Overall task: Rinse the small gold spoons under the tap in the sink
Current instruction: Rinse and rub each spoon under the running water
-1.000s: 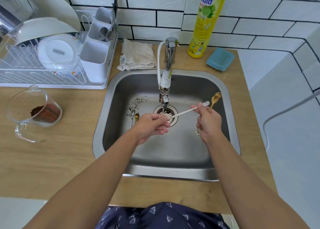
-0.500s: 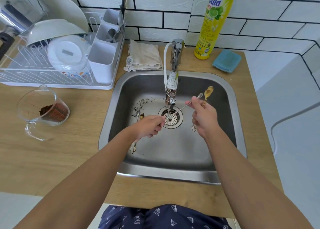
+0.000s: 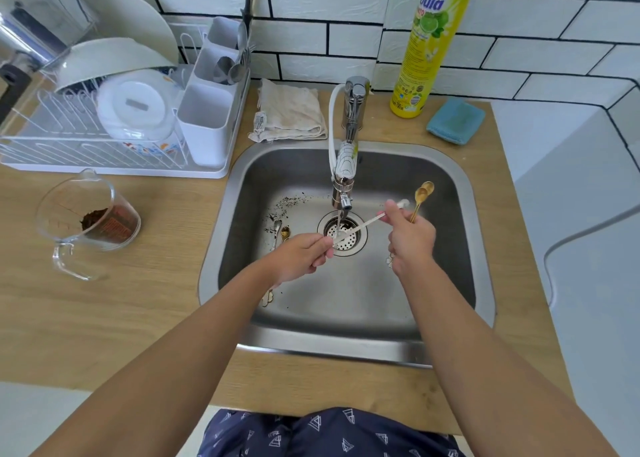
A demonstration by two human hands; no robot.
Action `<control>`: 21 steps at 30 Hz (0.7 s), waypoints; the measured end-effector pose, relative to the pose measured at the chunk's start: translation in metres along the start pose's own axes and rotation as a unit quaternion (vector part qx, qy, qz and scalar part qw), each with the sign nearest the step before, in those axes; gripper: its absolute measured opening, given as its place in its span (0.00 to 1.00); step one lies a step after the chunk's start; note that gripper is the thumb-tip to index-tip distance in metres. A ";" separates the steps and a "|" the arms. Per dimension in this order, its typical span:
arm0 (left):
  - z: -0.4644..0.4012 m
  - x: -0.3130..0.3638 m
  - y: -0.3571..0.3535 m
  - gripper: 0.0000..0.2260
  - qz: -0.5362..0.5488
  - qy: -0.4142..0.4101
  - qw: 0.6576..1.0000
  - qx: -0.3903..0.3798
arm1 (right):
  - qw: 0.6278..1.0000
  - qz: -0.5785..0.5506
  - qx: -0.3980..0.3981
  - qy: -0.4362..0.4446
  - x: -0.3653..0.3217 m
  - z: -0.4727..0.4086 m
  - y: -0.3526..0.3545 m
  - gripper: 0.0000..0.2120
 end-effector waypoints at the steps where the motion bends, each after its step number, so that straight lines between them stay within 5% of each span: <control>1: -0.002 0.004 0.002 0.15 -0.010 -0.005 1.000 0.020 | 1.000 0.001 0.001 -0.005 0.002 0.002 -0.002 0.16; 8: -0.011 0.038 0.006 0.20 -0.158 -0.080 0.975 0.133 | 0.999 -0.038 -0.023 -0.012 0.003 0.011 -0.008 0.12; 16: 0.003 0.013 -0.007 0.11 0.009 -0.012 0.994 0.108 | 0.974 0.018 -0.223 -0.022 0.011 0.043 -0.035 0.03; 21: 0.025 -0.016 -0.006 0.11 0.096 0.026 0.994 0.045 | 0.984 -0.009 -0.173 -0.043 0.011 0.037 -0.043 0.04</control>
Point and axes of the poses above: each hand's wrist, its own z-axis away from the middle knuckle, its own y-axis out of the back of the hand, x = y × z, the point moved 2 cm from there along -z, towards the middle knuckle, and after that the axes turned 15 degrees about y, right-handed, at the moved point
